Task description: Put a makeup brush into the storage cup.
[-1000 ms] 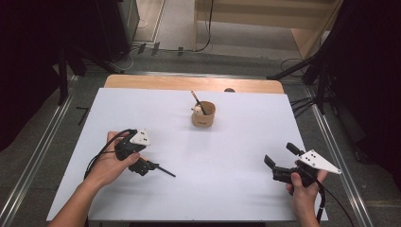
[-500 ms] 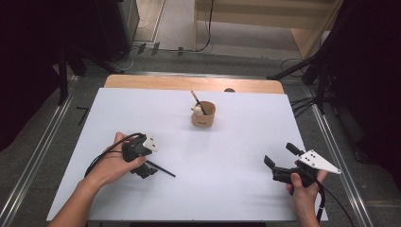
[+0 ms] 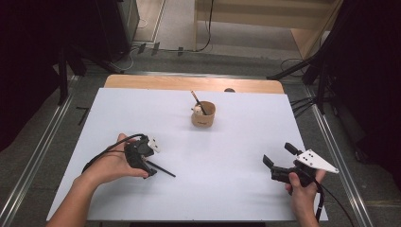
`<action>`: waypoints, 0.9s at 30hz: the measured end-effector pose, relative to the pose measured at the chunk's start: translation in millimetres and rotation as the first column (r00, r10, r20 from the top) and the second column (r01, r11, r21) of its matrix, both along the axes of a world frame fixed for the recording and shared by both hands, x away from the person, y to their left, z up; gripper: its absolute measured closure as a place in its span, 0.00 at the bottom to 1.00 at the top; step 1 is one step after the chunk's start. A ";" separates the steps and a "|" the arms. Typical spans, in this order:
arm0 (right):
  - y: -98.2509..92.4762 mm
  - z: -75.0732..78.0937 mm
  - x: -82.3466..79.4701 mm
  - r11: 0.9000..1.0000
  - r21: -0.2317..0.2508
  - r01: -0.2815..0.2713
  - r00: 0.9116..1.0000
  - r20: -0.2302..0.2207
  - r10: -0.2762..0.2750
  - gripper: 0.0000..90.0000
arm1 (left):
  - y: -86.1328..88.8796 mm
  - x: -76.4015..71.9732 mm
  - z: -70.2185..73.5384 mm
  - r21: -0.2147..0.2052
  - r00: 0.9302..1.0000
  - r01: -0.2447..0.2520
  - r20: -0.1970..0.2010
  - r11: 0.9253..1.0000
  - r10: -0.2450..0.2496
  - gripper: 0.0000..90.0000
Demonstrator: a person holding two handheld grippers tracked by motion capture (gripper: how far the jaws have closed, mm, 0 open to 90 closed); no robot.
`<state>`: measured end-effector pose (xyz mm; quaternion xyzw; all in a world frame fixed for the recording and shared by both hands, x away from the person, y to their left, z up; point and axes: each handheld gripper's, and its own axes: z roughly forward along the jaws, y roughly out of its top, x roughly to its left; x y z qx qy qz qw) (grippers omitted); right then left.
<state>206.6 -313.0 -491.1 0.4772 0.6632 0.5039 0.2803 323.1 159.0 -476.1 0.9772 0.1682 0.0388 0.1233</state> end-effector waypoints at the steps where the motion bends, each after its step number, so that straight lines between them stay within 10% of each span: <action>1: 0.1 -0.1 0.1 1.000 -0.003 0.000 1.000 -0.004 0.000 0.04 | 0.3 1.1 1.6 0.005 1.000 -0.002 -0.004 1.000 0.002 0.32; 7: 1.5 -0.1 -0.3 1.000 -0.014 -0.003 1.000 -0.007 0.003 0.04 | -8.4 -6.5 7.1 0.067 1.000 0.014 0.021 0.998 -0.015 0.94; 11: 2.1 -0.9 0.3 1.000 -0.010 -0.007 1.000 -0.013 0.007 0.06 | -12.8 -8.6 7.8 0.098 0.999 0.014 0.036 0.995 -0.018 0.94; 27: 42.6 13.5 11.2 0.992 -0.090 -0.094 0.995 0.022 0.096 0.17 | -10.6 -4.9 14.0 0.009 1.000 0.022 0.011 1.000 -0.022 0.94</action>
